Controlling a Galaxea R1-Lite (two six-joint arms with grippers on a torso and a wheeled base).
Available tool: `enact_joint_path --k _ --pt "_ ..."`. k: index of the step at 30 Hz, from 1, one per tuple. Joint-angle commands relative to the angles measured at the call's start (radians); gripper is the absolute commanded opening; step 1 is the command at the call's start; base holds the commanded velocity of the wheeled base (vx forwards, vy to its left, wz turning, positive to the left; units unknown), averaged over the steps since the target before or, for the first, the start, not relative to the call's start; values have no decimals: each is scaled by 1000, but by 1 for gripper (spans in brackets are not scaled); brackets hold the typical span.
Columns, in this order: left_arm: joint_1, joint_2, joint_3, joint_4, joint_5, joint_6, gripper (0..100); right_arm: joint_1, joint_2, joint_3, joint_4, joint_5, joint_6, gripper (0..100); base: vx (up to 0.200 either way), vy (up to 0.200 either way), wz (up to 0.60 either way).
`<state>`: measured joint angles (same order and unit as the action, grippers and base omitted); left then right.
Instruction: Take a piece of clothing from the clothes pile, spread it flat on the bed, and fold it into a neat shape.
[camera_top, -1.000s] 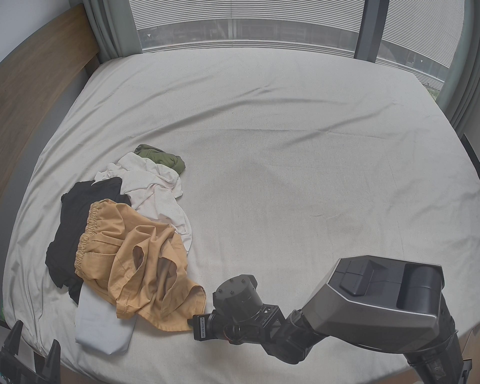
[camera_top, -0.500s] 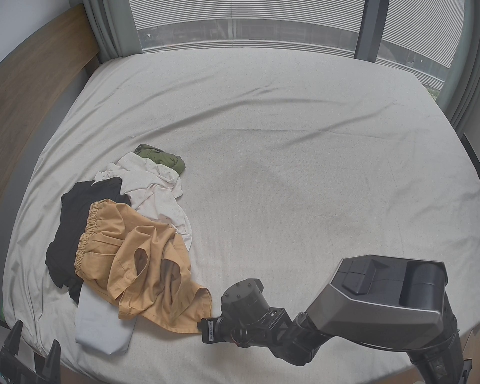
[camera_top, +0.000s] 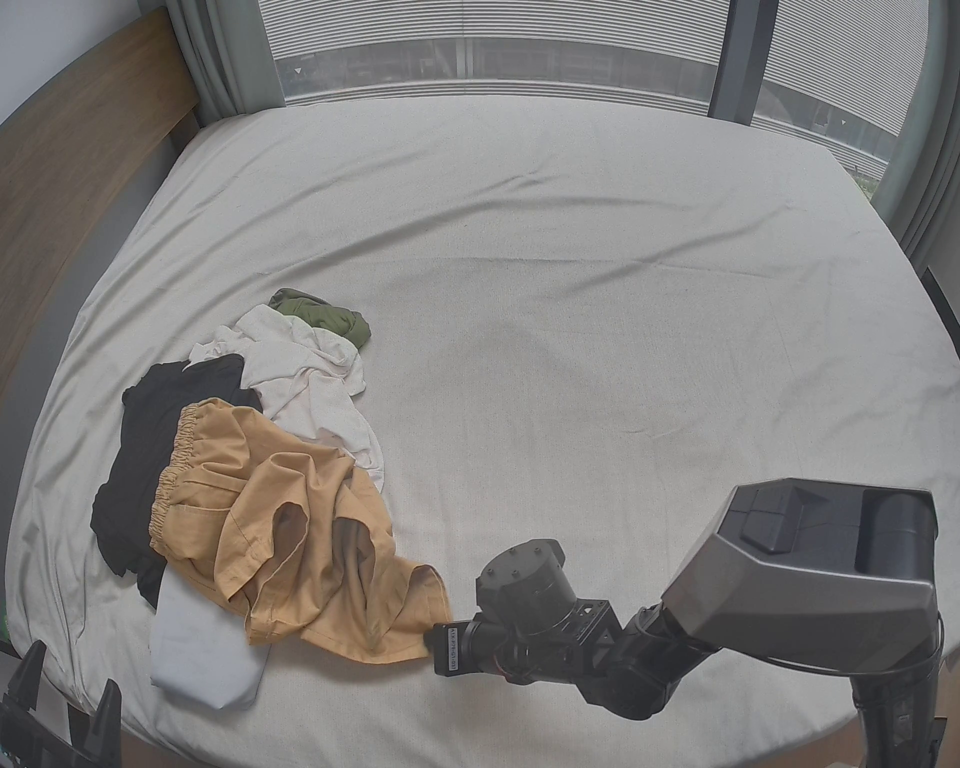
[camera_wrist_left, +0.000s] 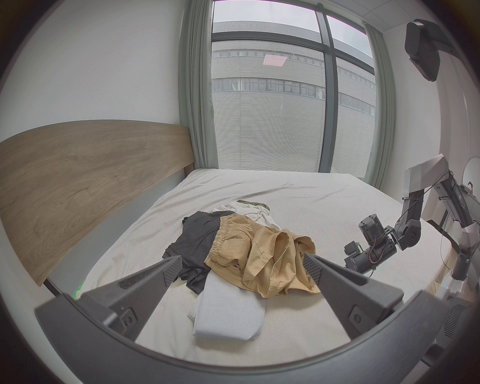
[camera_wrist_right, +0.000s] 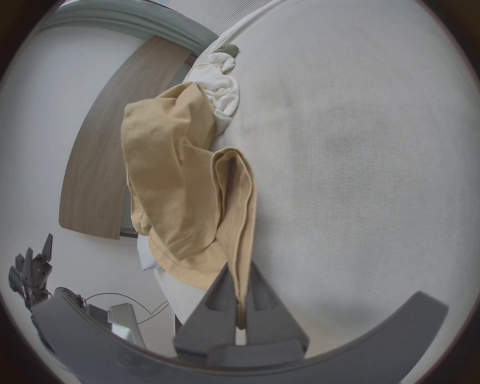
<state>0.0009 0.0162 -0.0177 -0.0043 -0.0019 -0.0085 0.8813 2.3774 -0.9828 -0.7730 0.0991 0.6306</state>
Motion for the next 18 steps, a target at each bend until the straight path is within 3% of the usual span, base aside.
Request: enact_joint_path --k 1,9,13,18 --pt "1 -16 18 0 -1 -1 100 -19 -50 24 -2 -1 -8 0 0 0 0" --pt "1 -16 18 0 0 -1 100 -24 -99 88 -2 -6 -39 0 0 0 0" --pt "1 -16 18 0 -1 1 100 -25 -118 136 -5 -44 -39 0 0 0 0" --pt "1 -16 18 0 -1 1 100 -41 -138 208 -101 -50 -48 0 0 0 0"
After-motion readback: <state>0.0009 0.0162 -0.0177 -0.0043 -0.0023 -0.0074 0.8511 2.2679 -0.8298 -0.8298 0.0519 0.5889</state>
